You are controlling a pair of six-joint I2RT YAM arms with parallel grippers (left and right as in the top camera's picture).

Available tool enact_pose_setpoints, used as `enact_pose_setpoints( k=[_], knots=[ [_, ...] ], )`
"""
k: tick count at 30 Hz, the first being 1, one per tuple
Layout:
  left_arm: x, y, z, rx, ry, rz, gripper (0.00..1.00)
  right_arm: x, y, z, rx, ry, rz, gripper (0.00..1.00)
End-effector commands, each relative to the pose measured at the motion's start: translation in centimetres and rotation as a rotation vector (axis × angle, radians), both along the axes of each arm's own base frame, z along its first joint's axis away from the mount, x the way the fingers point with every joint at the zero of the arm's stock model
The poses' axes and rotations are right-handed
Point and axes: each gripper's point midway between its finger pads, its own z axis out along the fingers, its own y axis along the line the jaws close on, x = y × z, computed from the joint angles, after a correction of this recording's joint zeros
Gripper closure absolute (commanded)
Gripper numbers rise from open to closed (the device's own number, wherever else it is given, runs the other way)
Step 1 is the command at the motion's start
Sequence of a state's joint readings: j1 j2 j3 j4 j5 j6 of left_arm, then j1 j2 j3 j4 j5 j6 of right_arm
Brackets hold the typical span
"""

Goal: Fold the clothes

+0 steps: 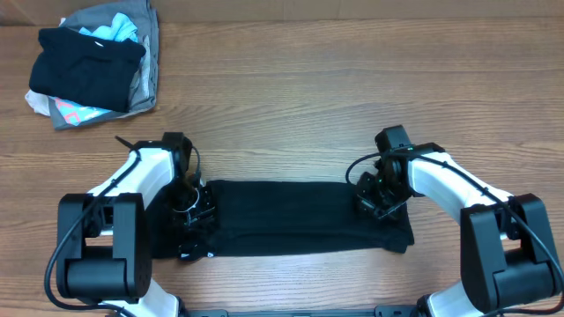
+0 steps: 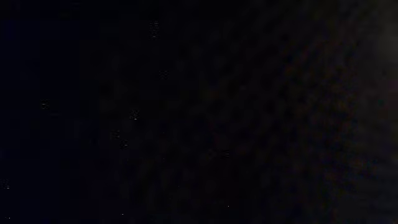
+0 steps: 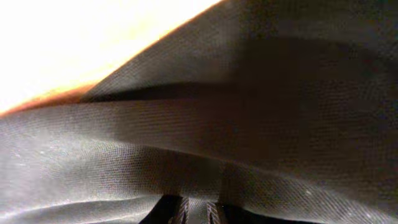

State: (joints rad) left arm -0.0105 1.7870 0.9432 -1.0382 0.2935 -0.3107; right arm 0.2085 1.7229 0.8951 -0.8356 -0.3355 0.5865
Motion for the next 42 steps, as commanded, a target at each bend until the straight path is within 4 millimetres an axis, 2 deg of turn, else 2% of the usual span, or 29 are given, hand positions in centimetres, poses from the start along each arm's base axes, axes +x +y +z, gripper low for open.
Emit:
enact_pose_setpoints(
  k=[1,4,5,12,16,20,24,27,30,32,35,38,42],
  knots=[
    [-1.4,3.8,-1.9,0.135,0.056,-0.006,0.69,1.2,-3.4,-1.2,-0.149,-0.055,-0.02,0.84],
    [-1.4,4.7,-1.9,0.139,0.06,0.034,0.69,1.5,-4.2,-1.2,-0.158,-0.057,-0.043,0.83],
    [-1.4,5.2,-1.9,0.144,0.06,0.053,0.69,1.7,-4.3,-1.2,-0.153,-0.063,-0.047,0.8],
    [-1.1,7.5,-2.0,0.15,0.051,0.159,0.69,4.8,-2.6,0.5,-0.05,-0.175,0.014,0.74],
    [-0.7,8.9,-1.7,0.168,0.044,0.198,0.68,6.7,-2.2,1.9,-0.033,-0.226,0.013,0.66],
    [0.1,9.8,-0.2,0.168,0.054,0.227,0.69,8.0,-2.8,3.8,-0.058,-0.242,0.019,0.62],
    [1.2,10.1,2.0,0.167,0.056,0.227,0.71,8.6,-3.2,6.5,-0.072,-0.229,0.037,0.69],
    [1.9,10.0,3.2,0.169,0.044,0.215,0.69,7.6,-2.9,7.8,-0.062,-0.177,0.053,0.7],
    [2.1,9.7,3.5,0.162,0.035,0.178,0.66,5.6,-2.9,7.6,-0.068,-0.102,0.085,0.62],
    [2.0,9.3,3.6,0.162,0.038,0.158,0.65,3.9,-3.6,6.9,-0.101,-0.04,0.094,0.56],
    [2.1,8.8,3.6,0.161,0.038,0.142,0.66,2.5,-3.9,5.6,-0.107,0.005,0.085,0.55],
    [2.0,8.3,3.7,0.157,0.042,0.123,0.66,1.6,-3.9,4.2,-0.102,0.017,0.089,0.57],
    [2.1,7.6,3.7,0.157,0.038,0.091,0.64,1.0,-2.8,3.1,-0.027,0.006,0.13,0.59]
  ],
)
